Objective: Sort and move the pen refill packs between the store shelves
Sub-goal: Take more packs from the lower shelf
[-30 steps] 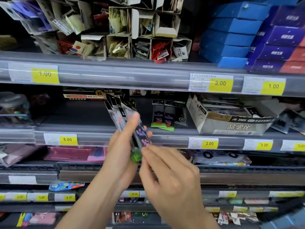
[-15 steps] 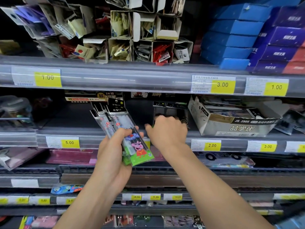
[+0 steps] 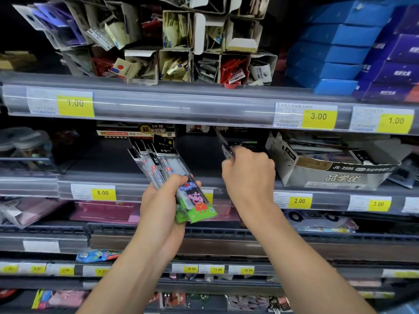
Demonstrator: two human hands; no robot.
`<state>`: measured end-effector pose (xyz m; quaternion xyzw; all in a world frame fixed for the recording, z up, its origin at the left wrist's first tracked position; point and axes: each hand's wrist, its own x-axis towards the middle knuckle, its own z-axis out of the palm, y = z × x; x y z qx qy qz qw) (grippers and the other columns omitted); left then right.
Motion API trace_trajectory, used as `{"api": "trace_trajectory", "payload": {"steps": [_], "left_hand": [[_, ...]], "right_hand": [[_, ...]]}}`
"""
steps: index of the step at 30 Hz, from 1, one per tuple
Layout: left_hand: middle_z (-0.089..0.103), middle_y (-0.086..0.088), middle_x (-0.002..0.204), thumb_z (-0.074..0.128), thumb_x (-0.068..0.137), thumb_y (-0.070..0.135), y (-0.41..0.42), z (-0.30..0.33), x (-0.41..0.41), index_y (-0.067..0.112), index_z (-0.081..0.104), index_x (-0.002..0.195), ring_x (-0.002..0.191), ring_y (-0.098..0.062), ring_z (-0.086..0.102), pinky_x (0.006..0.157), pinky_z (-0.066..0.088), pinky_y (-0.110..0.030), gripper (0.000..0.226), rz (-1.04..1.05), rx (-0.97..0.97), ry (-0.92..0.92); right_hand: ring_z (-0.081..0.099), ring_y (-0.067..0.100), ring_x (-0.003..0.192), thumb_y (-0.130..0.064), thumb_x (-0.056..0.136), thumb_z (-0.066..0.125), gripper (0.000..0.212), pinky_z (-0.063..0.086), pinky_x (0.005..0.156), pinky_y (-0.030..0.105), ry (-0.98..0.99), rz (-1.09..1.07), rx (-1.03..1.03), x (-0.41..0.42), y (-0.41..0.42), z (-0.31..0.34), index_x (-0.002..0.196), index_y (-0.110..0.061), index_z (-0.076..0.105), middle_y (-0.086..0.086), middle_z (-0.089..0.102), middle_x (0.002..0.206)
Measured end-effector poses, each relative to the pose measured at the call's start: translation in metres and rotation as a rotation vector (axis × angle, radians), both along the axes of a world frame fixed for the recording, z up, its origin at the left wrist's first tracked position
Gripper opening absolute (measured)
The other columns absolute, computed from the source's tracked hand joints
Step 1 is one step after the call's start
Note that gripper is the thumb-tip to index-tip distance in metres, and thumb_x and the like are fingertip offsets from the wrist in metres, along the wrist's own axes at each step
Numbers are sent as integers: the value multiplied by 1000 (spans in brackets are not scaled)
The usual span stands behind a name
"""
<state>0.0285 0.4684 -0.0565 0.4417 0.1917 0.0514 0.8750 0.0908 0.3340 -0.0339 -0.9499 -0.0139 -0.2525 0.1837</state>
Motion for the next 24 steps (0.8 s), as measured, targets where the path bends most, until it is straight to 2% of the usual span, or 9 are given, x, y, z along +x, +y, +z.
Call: {"api": "trace_trajectory", "payload": {"steps": [3,5,7,10,13,15,17,20,24], "left_hand": [[77,-24,110,62,97,5,-7,1,4,6,66,126,80,-26,77,62,64,-39,30,8,49,-21],[78,-21,104,64,97,7,-13,2,8,4,65,128,77,-25,76,59,61,-34,31,22,56,-22],[77,-21,105,68,98,23,-17,3,10,5,65,130,81,-25,76,64,63,-36,37,10,14,-10],[74,-22,118,82,80,50,-19,4,7,12,69,129,102,-34,76,87,64,-50,63,-101,-46,14],[72,-20,105,81,84,17,-16,-3,7,10,71,115,89,-30,77,73,64,-43,34,-82,22,-34],[75,-22,110,72,89,4,-11,-7,8,7,67,121,94,-36,77,80,64,-52,33,-50,28,-14],[75,-25,118,68,91,5,-9,-9,7,6,64,130,108,-42,74,91,59,-64,39,-46,11,8],[77,-21,116,68,91,7,-12,-9,6,10,66,129,105,-39,75,92,58,-66,37,-50,28,0],[78,-19,114,69,91,8,-14,-8,9,11,67,127,100,-36,77,90,60,-63,36,-48,19,1]], "right_hand": [[56,37,53,-15,82,61,15,34,52,33,-220,100,101,-47,3,-1,86,-15,76,8,68,59],[61,31,53,-18,79,62,15,47,47,32,-208,193,135,-76,9,-6,84,-16,76,4,70,62],[69,27,65,-21,83,59,20,57,57,39,-133,245,158,-91,12,-12,88,-15,77,1,75,77],[72,18,96,-31,91,48,36,59,81,39,-51,307,203,-93,5,-13,100,-16,80,-1,78,103],[69,12,90,-39,91,40,43,56,80,37,51,401,389,-84,-6,-10,100,-22,79,-8,77,97],[68,13,88,-40,92,45,37,55,78,35,49,306,461,-66,-18,-11,101,-26,78,-11,77,93],[63,21,102,-36,97,50,31,50,79,34,35,140,254,-42,-27,-14,104,-25,79,-7,76,102],[59,34,103,-52,97,54,40,39,68,36,129,-29,-71,-13,-18,-14,101,-19,76,7,70,102],[66,37,96,-56,86,68,40,35,65,35,207,-88,-147,8,2,-10,95,-17,70,11,69,99]]}}
